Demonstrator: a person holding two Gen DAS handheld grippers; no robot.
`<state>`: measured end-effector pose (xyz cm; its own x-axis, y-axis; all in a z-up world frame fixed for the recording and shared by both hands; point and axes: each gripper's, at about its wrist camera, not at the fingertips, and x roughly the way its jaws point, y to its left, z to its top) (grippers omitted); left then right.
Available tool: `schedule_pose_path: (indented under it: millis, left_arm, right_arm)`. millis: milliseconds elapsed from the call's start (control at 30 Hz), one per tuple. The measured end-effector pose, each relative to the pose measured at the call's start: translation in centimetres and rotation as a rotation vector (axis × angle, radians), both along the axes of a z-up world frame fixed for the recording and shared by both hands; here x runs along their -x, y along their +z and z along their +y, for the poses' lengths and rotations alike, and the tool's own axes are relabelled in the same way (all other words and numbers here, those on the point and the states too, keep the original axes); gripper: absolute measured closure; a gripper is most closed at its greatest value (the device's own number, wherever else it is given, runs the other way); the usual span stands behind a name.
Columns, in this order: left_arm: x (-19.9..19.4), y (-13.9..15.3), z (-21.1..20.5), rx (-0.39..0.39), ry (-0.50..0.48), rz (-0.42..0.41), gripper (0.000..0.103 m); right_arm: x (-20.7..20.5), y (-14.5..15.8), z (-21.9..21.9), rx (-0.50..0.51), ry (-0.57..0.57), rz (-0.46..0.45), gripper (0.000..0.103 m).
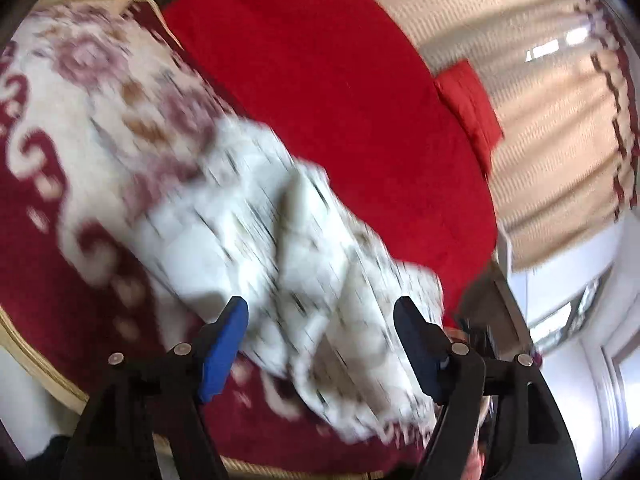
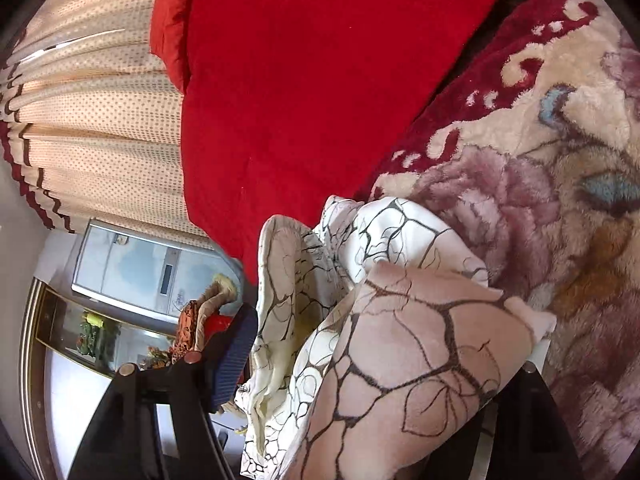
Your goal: Fold large clothes
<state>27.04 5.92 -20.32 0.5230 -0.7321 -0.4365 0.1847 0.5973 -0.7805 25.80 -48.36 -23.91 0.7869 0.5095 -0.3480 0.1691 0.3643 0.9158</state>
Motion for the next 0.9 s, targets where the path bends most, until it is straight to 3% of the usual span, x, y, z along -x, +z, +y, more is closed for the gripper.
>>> schedule_pose_path:
  millis: [100,267,333,367,400,433,533,667,733,833,900]
  left_arm:
    - [0.2,-0.8,-3.7,0.015,-0.134,0.084,0.019]
    - [-1.5,-3.0,-6.9,0.053,-0.215,0.230,0.019]
    - [-1.9,-3.1,-7.8,0.041,-0.235,0.241,0.024]
    - [-2.0,-2.6,-8.1,0.036,-0.236,0.225,0.035]
    - [-2.2,-1.8,-8.4,0.023,-0.255,0.192,0.073]
    - [-2.7,-1.1,-8.7,0.003,-0.274,0.173,0.093]
    - [-3.1,1.6,-9.1,-0.040,-0.310,0.099,0.093]
    - [-6.4,7.2,-9.3,-0.029,-0.332,-0.045,0.094]
    - [-9.2,10.1,-9.0,-0.042,-0.297,-0.117,0.094]
    - [-14.2,12.3,-8.3,-0.013,-0.221,-0.137,0.094]
    - [-19.0,13.2,-7.4,-0.057,-0.093,-0.125,0.094]
  right_arm:
    - [0.0,0.5,1.1,0.002,0.013,-0.012,0.028]
    - [1.0,1.5,2.0,0.058,0.049,-0.023,0.028]
    - [1.3,1.9,2.5,0.102,0.077,-0.014,0.031]
    - [1.4,2.1,2.9,0.139,0.089,-0.001,0.036]
    - [1.4,2.3,3.3,0.178,0.104,0.010,0.038]
    - [1.5,2.4,3.5,0.204,0.119,0.016,0.041]
    - [1.6,2.8,4.2,0.268,0.162,0.034,0.042]
    - [1.6,3.3,4.7,0.299,0.210,0.025,0.042]
    - [1.6,3.5,4.7,0.294,0.218,0.020,0.041]
    - [1.2,4.0,4.4,0.263,0.189,-0.026,0.041]
    - [0.7,4.0,3.4,0.201,0.162,-0.067,0.041]
